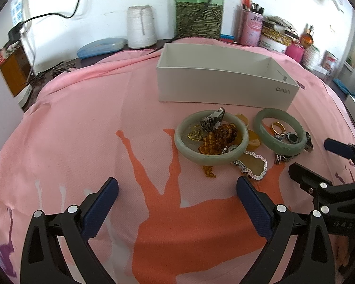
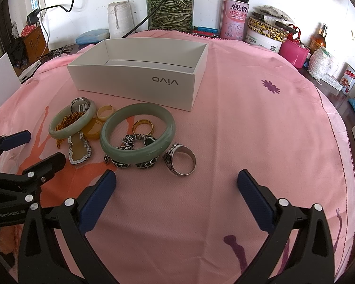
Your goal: Organize jewelry
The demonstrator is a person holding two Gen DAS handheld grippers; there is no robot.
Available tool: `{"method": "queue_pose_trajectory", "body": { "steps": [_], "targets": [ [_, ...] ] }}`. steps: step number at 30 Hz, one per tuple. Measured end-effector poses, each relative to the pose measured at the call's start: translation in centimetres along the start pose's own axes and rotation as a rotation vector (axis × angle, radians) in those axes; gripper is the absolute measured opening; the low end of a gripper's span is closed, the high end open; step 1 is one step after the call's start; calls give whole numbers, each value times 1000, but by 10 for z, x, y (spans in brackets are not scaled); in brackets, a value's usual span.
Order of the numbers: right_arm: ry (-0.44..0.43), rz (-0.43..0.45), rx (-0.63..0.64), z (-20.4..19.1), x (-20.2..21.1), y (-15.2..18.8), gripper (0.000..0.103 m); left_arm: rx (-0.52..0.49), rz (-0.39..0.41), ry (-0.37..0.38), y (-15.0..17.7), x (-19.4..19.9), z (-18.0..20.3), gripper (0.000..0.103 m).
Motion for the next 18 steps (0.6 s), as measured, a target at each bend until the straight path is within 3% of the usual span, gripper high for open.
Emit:
{"method": "queue_pose_trajectory", "body": {
  "steps": [2, 4, 6, 11, 15, 18],
  "targets": [
    [0, 0, 1, 0, 0, 0, 98, -72, -24, 35, -3, -2, 5, 98],
    [-1, 0, 5, -1, 0, 0, 98, -59, -30, 40, -6, -3, -1, 98],
    [-2, 0, 8, -2, 0, 0, 98, -32, -13, 34, -8, -2, -6, 97],
    [-6, -1, 15, -2, 0, -2, 98, -80, 72, 26, -17, 10, 5, 97],
    [-15, -9, 37, -1, 0, -4, 98, -111, 11, 53, -29, -6, 20, 97],
    [-22, -19, 51, 1, -1, -6, 97, -99, -22, 116, -41, -18, 21, 97]
  ]
}}
Point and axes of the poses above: each gripper's, at about its wrist camera, not at the fingertips, and x roughly against the way its jaws point, z to its right, y to its underside, the point moved 4 cm from there along -x, roughly the way its jaws point, and after that the axes turned 7 degrees about -z, right-handed, at the moved point
